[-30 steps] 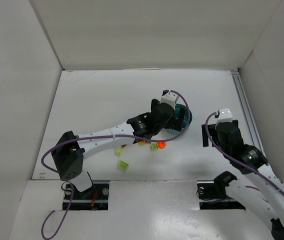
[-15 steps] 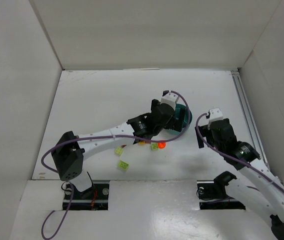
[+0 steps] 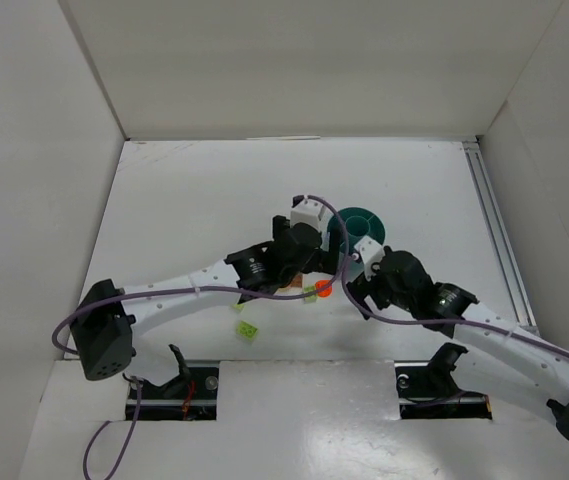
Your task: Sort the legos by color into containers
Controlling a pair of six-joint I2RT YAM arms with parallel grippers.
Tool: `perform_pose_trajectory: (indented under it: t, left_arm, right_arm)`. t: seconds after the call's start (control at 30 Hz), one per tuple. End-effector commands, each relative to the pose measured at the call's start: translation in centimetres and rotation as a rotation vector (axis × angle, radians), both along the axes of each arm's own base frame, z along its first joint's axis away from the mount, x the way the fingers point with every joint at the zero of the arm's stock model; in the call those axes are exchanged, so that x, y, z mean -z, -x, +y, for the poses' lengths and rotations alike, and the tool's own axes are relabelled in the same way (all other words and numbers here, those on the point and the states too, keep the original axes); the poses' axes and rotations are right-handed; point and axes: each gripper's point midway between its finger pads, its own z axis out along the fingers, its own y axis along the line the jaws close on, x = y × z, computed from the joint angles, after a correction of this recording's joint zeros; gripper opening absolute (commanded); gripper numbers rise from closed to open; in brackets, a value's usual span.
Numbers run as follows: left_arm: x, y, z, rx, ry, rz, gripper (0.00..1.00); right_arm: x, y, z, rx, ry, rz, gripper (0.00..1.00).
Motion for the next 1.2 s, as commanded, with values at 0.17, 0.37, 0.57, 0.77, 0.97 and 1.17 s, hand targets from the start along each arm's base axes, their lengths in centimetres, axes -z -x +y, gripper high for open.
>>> perform_pose_trajectory:
  t: [0.17, 0.37, 0.57, 0.77, 0.97, 1.17]
  left_arm:
    - [2.1, 1.9, 5.2, -0.137, 0.026, 0.066, 1.0]
    - [4.1, 3.5, 8.3, -0.204, 0.052, 0.106, 1.0]
    - [4.5, 4.7, 10.6, -0.235, 0.095, 0.117, 1.0]
    - [4.3, 4.8, 12.0, -0.276, 0.127, 0.101, 1.0]
    - [4.8, 5.0, 13.0, -0.309, 0.107, 0.118, 1.0]
    - [5.2, 5.3, 13.7, -0.331, 0.1, 0.126, 1.0]
  right_arm:
    - [-0.4, -0.1, 7.8, -0.259, -0.132, -0.074, 0.93]
    - [1.7, -0.4, 9.8, -0.37, -0.063, -0.056, 0.89]
    - [3.5, -1.5, 10.2, -0.368, 0.014, -0.028, 0.87]
    - [4.6, -2.6, 11.7, -0.379, 0.03, -0.005, 0.86]
    - [5.8, -3.3, 12.8, -0.357, 0.023, 0.026, 0.77]
    - [7.3, -3.4, 12.5, -0.305, 0.03, 0.066, 0.66]
